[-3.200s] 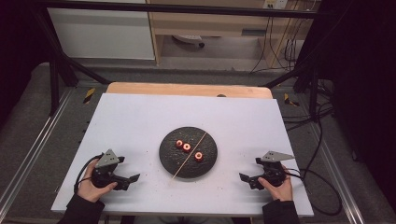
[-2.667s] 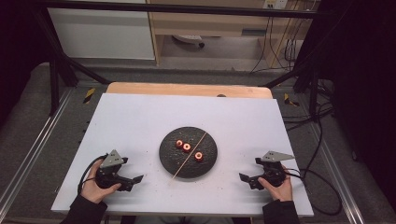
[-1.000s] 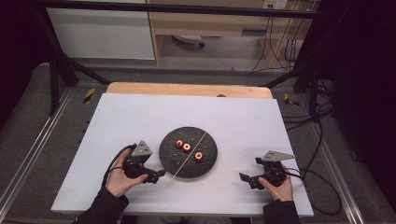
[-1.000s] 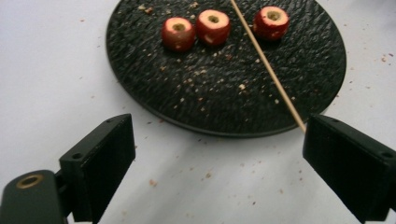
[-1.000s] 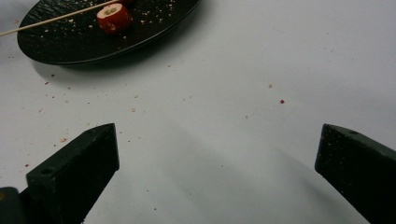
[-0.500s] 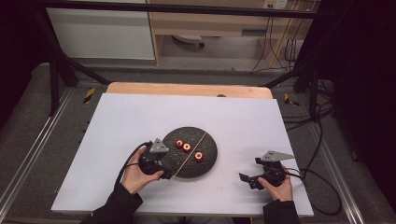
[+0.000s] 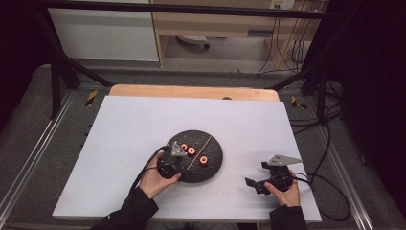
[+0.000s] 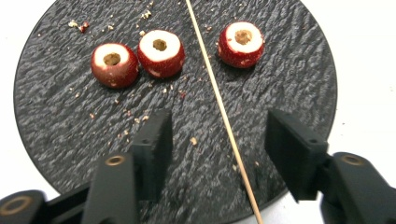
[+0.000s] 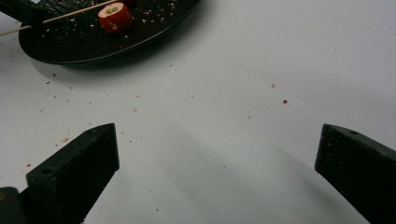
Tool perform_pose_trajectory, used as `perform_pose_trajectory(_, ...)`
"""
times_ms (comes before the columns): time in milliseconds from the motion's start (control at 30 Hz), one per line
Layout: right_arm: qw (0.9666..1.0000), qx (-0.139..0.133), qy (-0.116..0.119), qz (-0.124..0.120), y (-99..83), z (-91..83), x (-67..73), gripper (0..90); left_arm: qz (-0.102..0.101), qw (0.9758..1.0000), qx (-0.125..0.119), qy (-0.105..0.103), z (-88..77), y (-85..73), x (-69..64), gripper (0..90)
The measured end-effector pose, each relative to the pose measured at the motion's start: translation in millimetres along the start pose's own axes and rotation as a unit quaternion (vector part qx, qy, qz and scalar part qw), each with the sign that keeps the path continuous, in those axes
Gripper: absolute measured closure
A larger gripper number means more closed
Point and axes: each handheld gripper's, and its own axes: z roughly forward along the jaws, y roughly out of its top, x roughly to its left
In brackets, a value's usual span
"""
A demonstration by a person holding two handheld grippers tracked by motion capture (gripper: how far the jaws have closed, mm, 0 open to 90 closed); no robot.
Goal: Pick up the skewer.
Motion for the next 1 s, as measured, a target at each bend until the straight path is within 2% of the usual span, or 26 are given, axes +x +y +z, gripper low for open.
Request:
perform_pose_trajectory(100,1.0,0.0,0.0,-0.001,0.0,0.2,-0.3,0.6,0.002,0.9999,0.007,0.008,3.6,3.0,-2.2,52.1)
perform_pose_trajectory(467,1.0,-0.001,0.003,0.001,0.2,0.2,0.0,0.6,-0.014,0.9995,0.03,-0.003,9.8,7.9,-4.6,67.6)
perform_pose_trajectory(567,1.0,-0.001,0.003,0.001,0.2,0.3,0.1,0.5,-0.016,0.9991,0.04,0.0,11.6,8.6,-5.2,71.2)
perform_pose_trajectory(1000,1.0,-0.002,0.004,0.003,0.4,0.1,0.4,0.6,-0.013,0.9986,0.052,0.004,14.6,9.8,-8.0,82.2)
